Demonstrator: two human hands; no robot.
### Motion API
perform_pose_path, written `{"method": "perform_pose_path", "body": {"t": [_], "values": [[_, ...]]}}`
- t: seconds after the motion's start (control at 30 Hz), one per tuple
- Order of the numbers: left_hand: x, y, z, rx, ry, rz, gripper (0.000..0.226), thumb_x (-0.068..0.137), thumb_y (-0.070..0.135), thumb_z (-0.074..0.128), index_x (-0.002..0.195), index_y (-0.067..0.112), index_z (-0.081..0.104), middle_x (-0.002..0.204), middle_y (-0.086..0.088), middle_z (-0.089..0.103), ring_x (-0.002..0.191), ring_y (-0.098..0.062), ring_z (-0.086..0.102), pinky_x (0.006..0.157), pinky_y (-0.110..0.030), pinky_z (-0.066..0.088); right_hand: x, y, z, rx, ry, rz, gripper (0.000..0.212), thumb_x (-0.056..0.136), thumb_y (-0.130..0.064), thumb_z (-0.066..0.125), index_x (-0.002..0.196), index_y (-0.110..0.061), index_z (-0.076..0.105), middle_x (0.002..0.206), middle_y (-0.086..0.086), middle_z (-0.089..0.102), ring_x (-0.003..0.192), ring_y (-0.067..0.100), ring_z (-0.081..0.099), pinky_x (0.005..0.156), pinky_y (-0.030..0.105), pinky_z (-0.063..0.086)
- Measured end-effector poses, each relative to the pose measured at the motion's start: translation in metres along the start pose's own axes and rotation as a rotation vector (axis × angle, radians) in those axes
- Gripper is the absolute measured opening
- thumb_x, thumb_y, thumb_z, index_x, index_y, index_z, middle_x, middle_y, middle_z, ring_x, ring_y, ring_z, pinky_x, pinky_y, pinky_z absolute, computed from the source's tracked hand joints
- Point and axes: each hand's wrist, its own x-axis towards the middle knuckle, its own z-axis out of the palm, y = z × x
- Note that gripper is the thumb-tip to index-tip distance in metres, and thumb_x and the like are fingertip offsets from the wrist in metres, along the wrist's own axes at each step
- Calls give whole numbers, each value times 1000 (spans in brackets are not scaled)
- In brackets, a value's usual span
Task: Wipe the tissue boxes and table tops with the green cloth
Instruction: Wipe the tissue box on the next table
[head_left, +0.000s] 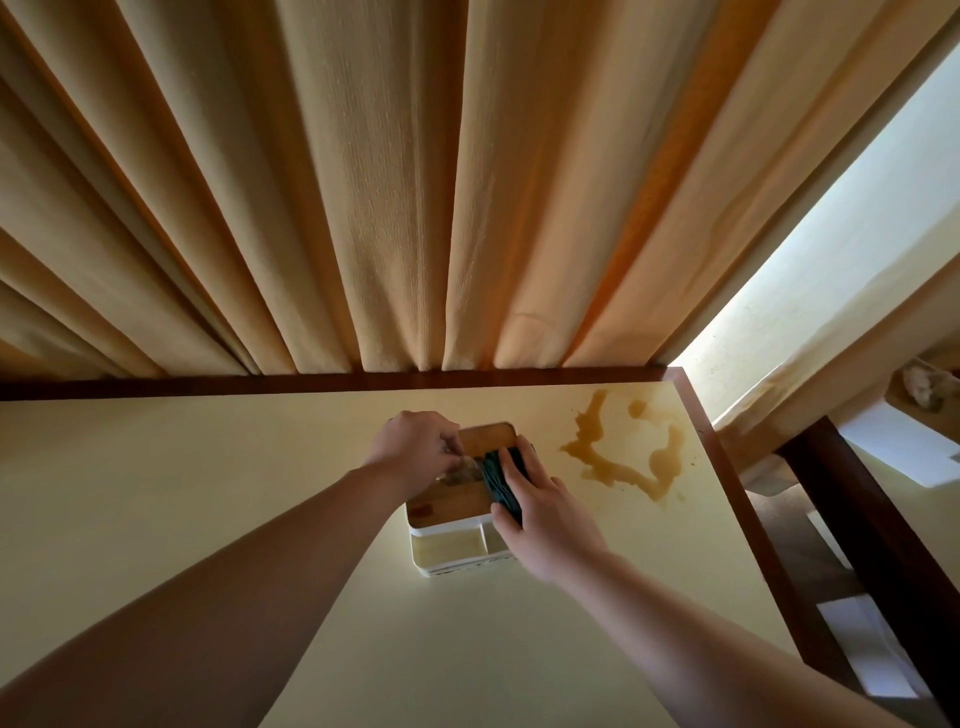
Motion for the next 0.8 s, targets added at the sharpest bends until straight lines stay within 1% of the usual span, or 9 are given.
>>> {"method": "perform_pose_path", "body": {"t": [0.07,0.13,0.23,0.3,0.47,0.63,0.7,0.8], "values": [[0,-1,0,-10,2,-1,7,88,27,79,83,30,76,117,6,73,112,-15,63,87,-30,51,1,-4,-1,-9,3,14,70,107,-53,32,166,-33,-1,172,-10,-16,127,25,47,100,36,51],[-1,0,0,-16,-1,-2,10,88,25,78,81,31,75,116,6,73,110,-15,64,88,-30,53,13,-7,-6,-23,20,24,68,108,-51,32,166,-32,2,173,-9,-14,126,27,48,101,36,50],[-1,1,1,6,3,-14,20,89,22,75,77,37,69,114,6,74,103,-18,65,87,-36,57,37,-11,-15,-55,18,28,66,109,-49,32,166,-30,3,174,-2,-10,129,32,49,102,39,51],[-1,1,1,13,8,-17,21,90,22,74,77,38,67,112,5,74,100,-19,65,85,-38,58,47,-12,-18,-73,10,17,66,110,-48,32,166,-29,3,174,0,-8,130,35,49,101,41,51],[0,0,1,-2,12,-16,16,90,21,75,81,34,73,115,5,74,102,-19,65,88,-37,57,38,-9,-16,-37,-4,27,67,109,-51,29,166,-31,1,174,-5,-11,132,33,46,104,41,49],[2,-1,2,0,5,-24,7,89,25,78,83,30,77,126,6,72,115,-19,64,92,-34,54,3,-5,-10,-22,-65,29,66,109,-55,25,165,-37,-4,171,-13,-17,133,27,44,105,39,49],[2,-2,2,-9,1,-24,7,88,25,78,83,29,77,127,5,71,117,-19,63,92,-34,54,-4,-3,-10,-29,-84,24,66,109,-54,25,165,-36,-3,171,-14,-19,133,27,44,105,39,48],[2,-2,1,-17,3,-24,5,88,25,79,84,28,79,124,6,72,115,-17,63,92,-34,55,10,-5,-12,-49,-65,26,65,110,-53,26,166,-34,0,172,-10,-17,132,29,46,105,39,49]]}}
